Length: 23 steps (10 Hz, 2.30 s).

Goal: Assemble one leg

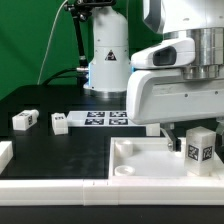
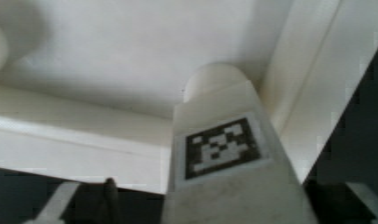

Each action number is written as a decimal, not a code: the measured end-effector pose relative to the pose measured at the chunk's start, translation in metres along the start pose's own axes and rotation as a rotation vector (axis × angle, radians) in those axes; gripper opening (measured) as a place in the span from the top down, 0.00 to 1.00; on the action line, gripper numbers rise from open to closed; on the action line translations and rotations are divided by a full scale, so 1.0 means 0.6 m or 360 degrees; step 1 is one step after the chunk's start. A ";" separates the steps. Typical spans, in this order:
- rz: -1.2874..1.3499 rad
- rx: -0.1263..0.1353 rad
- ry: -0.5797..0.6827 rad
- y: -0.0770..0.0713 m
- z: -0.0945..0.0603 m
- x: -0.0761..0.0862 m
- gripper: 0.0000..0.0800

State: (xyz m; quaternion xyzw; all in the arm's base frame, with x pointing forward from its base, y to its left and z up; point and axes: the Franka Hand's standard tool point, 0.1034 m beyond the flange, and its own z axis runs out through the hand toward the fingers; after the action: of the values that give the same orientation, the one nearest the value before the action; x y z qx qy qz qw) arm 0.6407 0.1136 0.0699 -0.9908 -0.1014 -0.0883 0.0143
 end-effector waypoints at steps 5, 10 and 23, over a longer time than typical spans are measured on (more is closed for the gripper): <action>0.0427 0.0018 -0.0002 -0.001 0.001 -0.001 0.64; 0.1441 0.0041 -0.0010 0.002 0.004 -0.004 0.64; 0.0736 0.0023 -0.0005 -0.009 0.003 -0.003 0.19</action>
Offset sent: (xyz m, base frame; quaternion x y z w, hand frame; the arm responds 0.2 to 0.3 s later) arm 0.0000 0.0000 0.0000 0.0000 0.0000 0.1593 0.9872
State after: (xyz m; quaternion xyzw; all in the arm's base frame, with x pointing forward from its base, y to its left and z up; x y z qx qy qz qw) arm 0.6380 0.1184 0.0679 -0.9877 0.1276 -0.0805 0.0411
